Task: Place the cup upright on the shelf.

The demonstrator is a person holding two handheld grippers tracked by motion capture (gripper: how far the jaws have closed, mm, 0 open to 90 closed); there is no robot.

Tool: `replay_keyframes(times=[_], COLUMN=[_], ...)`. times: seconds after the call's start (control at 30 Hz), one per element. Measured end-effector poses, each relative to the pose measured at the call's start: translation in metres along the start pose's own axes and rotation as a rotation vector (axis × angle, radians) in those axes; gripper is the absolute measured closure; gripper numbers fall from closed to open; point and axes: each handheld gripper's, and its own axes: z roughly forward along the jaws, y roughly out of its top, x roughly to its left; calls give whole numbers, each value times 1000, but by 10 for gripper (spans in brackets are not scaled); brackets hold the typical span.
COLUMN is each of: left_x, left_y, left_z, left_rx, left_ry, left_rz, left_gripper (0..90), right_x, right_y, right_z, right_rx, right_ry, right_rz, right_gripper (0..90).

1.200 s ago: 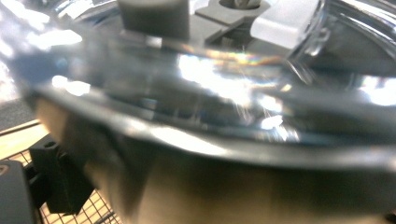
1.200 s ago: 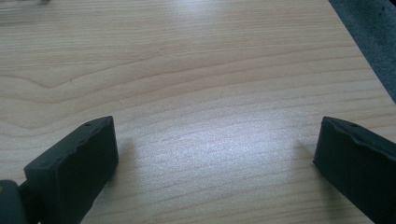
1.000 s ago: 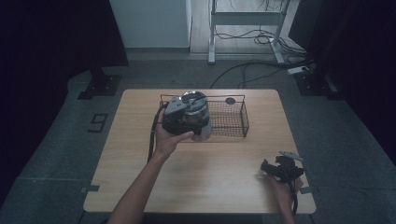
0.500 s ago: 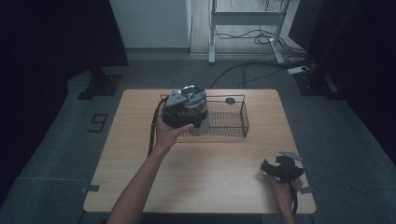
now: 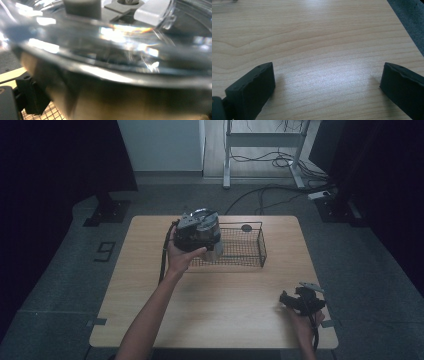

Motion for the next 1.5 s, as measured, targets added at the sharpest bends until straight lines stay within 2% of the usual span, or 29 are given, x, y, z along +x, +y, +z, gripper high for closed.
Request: replay_keyframes(times=[0.37,0.6,0.9,1.17,1.5], left_x=[14,21,24,32,35], left_y=[-2,4,8,5,-3], left_z=[16,25,32,42,56], left_rx=[11,19,25,43,76], left_ry=[44,72,76,102,117], left_rz=[-17,17,19,3,8], left_gripper=[40,40,40,40,40], right_x=[-1,-1,-1,-1,-1], right_y=[0,0,0,0,0], right_z=[0,-1,-1,-1,-1], right_rx=[1,2,2,2,2], right_ry=[-1,-1,-1,-1,-1], right_rz=[1,0,0,0,0], right_gripper=[0,0,0,0,0])
